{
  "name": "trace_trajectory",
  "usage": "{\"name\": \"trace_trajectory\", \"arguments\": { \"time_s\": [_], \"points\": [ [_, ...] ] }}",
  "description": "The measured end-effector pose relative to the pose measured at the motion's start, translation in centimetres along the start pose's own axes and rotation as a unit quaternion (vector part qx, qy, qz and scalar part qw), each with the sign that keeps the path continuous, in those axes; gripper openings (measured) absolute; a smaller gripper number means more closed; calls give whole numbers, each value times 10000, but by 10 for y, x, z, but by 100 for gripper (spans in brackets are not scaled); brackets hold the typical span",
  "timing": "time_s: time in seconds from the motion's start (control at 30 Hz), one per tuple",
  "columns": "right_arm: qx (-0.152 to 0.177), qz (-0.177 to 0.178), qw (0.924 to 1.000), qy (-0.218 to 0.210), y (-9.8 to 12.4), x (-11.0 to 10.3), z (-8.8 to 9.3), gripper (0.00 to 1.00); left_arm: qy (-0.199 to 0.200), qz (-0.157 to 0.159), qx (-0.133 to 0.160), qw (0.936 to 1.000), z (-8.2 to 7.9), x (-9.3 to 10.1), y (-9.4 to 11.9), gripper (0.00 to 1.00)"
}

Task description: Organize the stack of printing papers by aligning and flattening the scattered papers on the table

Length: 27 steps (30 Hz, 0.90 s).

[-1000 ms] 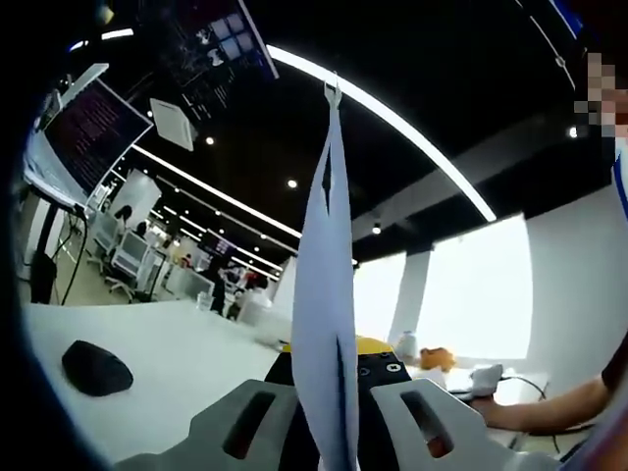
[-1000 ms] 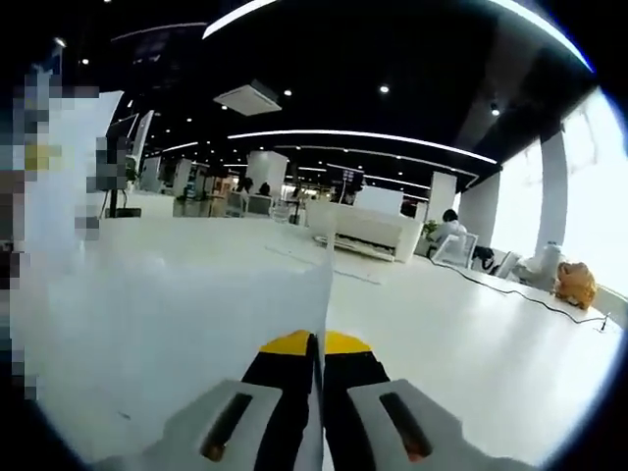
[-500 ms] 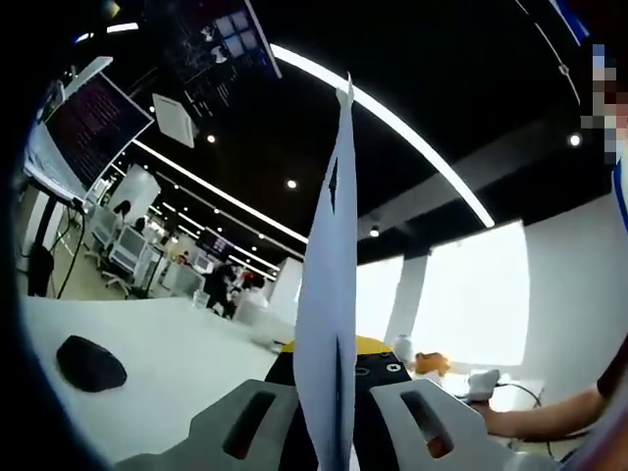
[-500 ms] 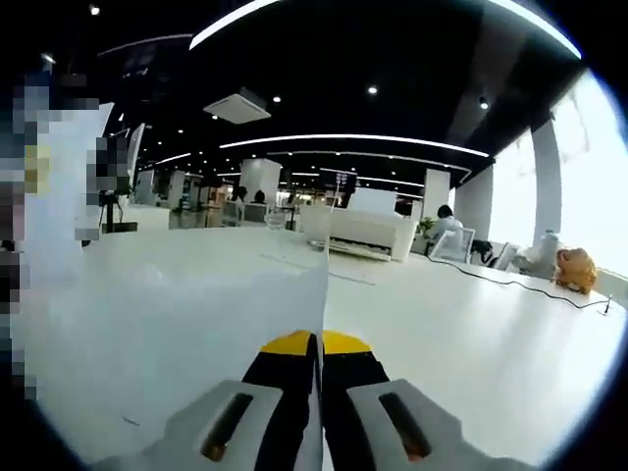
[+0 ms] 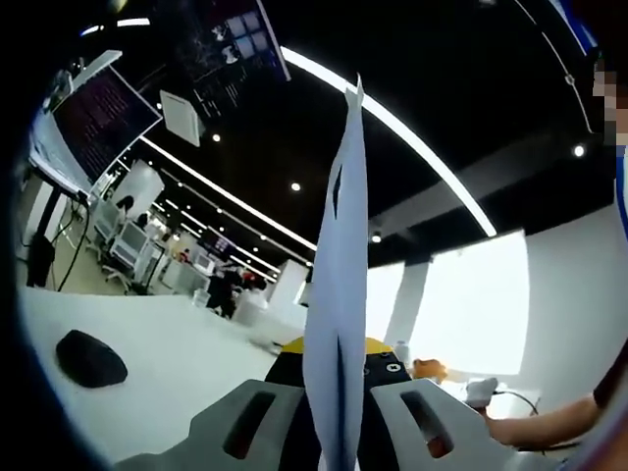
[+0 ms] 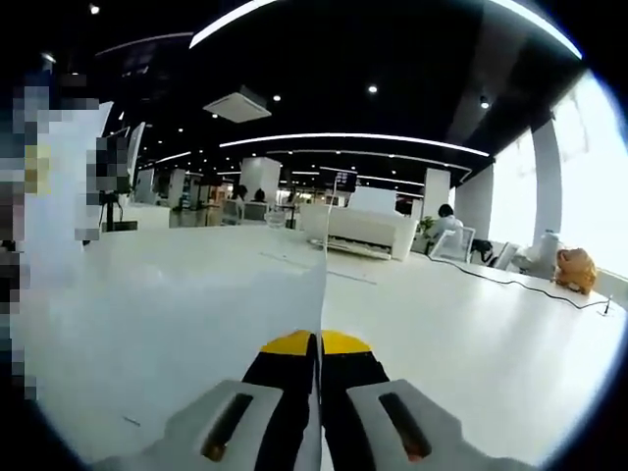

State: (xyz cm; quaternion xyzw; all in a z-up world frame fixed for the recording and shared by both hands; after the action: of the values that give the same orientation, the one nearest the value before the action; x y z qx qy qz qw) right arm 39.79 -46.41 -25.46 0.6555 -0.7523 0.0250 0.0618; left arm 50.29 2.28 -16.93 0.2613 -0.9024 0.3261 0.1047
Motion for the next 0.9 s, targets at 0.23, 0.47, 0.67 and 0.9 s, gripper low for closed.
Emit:
{"name": "trace_trajectory", "arguments": {
  "time_s": [0.23, 0.47, 0.67, 0.9],
  "points": [
    [11, -7, 10000, -46, 0, 2, 0, 0, 500, -100, 95, 9987, 3, -6, 1, 6],
    [71, -11, 9995, -306, 2, 7, 0, 0, 526, -123, 176, 9984, 0, -6, -1, 6],
    [122, -22, 9986, -506, 4, 8, 0, 0, 901, -176, 275, 9954, 6, -9, -1, 6],
    [190, -6, 9978, -634, 5, 9, -1, 0, 1520, -370, 414, 9868, 11, -20, 2, 6]
  ]
}}
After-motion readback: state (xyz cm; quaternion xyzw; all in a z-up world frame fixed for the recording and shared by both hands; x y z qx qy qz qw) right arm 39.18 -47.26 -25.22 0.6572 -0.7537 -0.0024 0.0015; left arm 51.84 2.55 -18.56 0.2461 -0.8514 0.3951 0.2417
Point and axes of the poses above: the point that each gripper's makers call its tool centre point, and the gripper's own axes: y roughly backward along the fingers, x roughly to its right, z roughly out of its underside, the point moved 7 cm from there along y, roughly backward along the fingers, and after that the axes turned 6 degrees about x, right-handed, at the moved point
